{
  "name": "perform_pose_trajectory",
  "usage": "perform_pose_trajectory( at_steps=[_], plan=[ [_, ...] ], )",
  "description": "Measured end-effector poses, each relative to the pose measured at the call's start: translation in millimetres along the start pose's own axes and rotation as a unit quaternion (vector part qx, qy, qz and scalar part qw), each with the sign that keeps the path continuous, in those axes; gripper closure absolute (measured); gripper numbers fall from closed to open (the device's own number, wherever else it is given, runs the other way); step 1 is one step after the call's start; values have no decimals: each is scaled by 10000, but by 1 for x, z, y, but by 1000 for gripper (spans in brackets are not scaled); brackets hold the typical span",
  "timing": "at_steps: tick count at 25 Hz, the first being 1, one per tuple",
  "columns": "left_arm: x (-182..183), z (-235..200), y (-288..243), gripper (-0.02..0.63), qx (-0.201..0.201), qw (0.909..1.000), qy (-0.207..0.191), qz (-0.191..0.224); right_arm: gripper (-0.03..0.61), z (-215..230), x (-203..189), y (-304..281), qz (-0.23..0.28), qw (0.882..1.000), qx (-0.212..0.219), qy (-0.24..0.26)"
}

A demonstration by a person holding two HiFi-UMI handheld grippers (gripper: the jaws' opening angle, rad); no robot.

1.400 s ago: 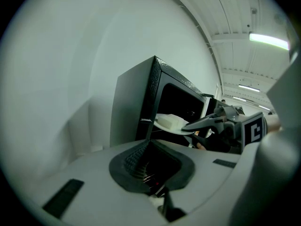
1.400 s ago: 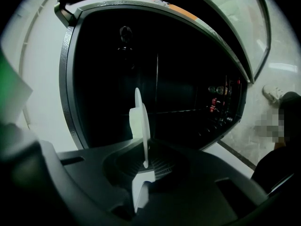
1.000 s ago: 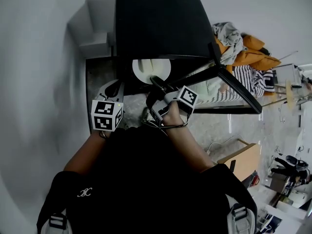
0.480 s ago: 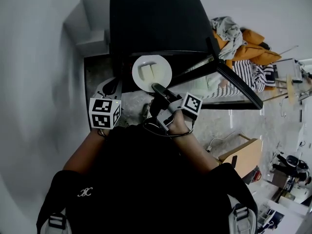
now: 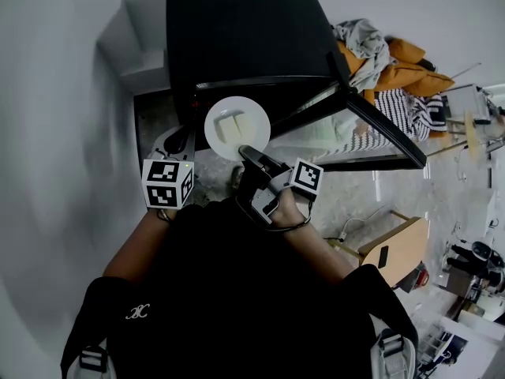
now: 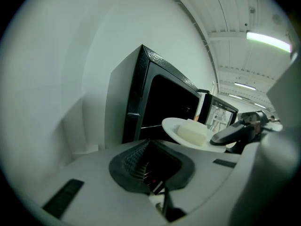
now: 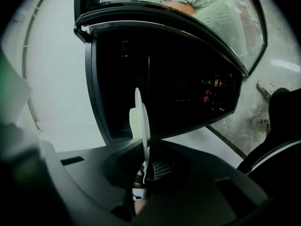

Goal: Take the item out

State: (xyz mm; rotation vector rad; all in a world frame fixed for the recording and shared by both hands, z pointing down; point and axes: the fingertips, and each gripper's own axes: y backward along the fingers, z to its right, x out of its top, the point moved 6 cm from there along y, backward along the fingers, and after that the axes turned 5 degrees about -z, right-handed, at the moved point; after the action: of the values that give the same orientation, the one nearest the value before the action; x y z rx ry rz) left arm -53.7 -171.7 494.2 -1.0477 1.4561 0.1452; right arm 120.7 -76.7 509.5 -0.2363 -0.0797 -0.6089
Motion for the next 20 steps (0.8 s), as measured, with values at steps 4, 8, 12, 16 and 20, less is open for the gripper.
perform_pose_trajectory(
  at_steps=[4, 8, 12, 16, 20],
  plan=[
    [-1, 1, -6, 606, 1, 10000, -1, 3, 551, 2, 1, 0, -20, 10000, 56, 36],
    [-1, 0, -5, 606, 8, 10000, 2, 18, 552, -1, 1, 1, 6, 9998, 123, 128],
    [-1, 0, -6, 606, 25, 10000, 0, 25, 552, -1, 2, 2, 22, 9998, 147, 160],
    [-2, 4, -4, 606, 45, 10000, -8, 28, 552, 1, 1, 4, 20, 9998, 140, 131],
    [-1, 4, -2, 606, 71, 10000, -21, 14, 552, 0, 3, 4, 33, 9998, 141, 135]
  ],
)
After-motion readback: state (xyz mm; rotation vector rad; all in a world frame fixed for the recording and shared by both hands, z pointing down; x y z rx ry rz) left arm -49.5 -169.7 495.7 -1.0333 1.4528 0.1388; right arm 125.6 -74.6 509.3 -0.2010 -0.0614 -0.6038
